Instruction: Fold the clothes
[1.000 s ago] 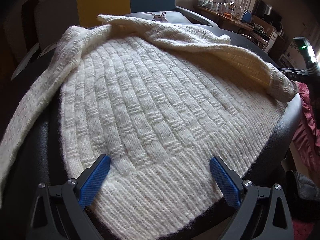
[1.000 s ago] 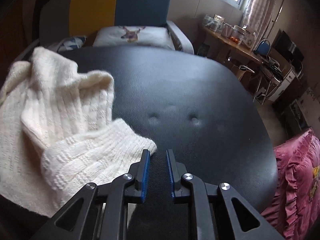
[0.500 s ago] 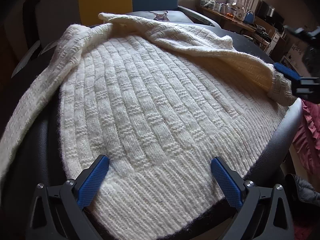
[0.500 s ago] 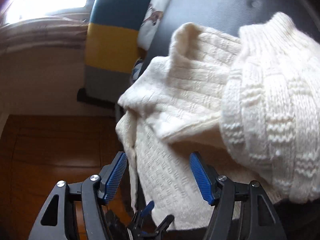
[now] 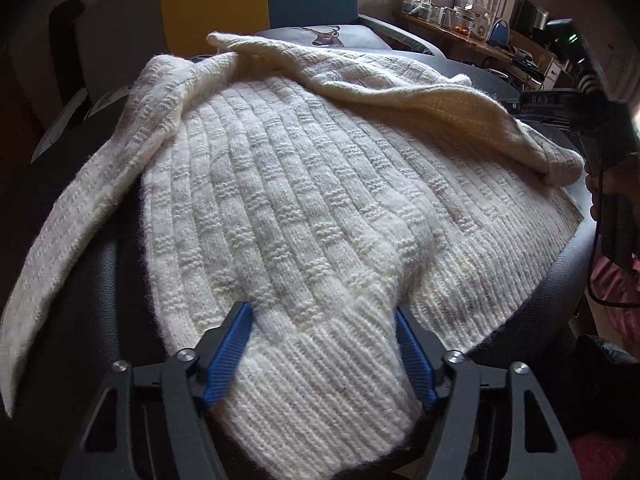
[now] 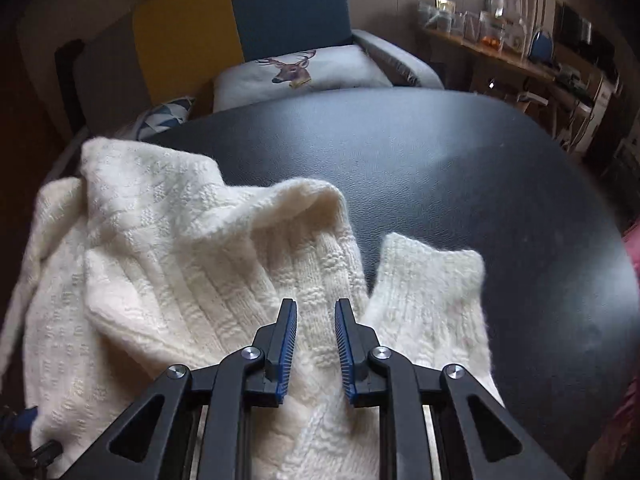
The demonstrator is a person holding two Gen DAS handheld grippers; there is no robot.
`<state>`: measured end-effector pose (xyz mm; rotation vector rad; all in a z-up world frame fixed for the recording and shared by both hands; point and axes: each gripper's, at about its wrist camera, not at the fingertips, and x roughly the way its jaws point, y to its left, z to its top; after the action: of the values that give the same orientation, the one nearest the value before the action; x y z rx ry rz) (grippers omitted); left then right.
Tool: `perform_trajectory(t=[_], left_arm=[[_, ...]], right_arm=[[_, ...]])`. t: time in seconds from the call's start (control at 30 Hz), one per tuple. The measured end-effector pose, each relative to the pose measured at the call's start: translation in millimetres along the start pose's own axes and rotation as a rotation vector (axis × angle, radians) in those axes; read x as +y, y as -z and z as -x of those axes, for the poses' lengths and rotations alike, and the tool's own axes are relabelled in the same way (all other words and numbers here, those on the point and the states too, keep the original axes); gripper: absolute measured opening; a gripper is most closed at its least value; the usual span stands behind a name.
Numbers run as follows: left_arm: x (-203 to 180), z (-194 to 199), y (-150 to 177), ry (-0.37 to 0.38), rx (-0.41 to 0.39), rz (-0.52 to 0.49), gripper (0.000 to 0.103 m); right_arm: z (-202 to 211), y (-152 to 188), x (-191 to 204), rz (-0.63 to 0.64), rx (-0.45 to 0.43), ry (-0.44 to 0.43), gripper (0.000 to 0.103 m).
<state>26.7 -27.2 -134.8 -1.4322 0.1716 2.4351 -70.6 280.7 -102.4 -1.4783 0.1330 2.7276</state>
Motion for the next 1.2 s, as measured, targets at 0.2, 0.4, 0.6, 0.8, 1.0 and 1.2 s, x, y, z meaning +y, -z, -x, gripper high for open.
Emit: perform_trajectory(t=[0.2,0.4,0.6,0.8,1.0,1.2], left_arm=[[35,15,-33,0.232,0.003,0.198,0.053],[30,4,-96,0.180,-0.064,0.144,0.060],[3,-31,-112,0.171,-0.017,0.032,0.060],[-14,-55,-96,0.116,0.017,-0.062,0.060],[-24,-50,-79,0.071,-0.006,-0.134,0.062],[-13,-32,-57,0.112,-0.022,-0.150,0.049]], right_arm=[[34,-14,28,0.232,0.020,-0.267,0.031],[25,-12,82,0.521,0.114,-0.304,0.032],[-9,-1,96,0.671,0.155,-0.164,0.032],[-27,7,91,0.719,0.153,-0.047,0.022],[-16,9,87,0.737,0.067,0.102,0.011],[-6,-22,58,0.630,0.016,0.145,0.011]])
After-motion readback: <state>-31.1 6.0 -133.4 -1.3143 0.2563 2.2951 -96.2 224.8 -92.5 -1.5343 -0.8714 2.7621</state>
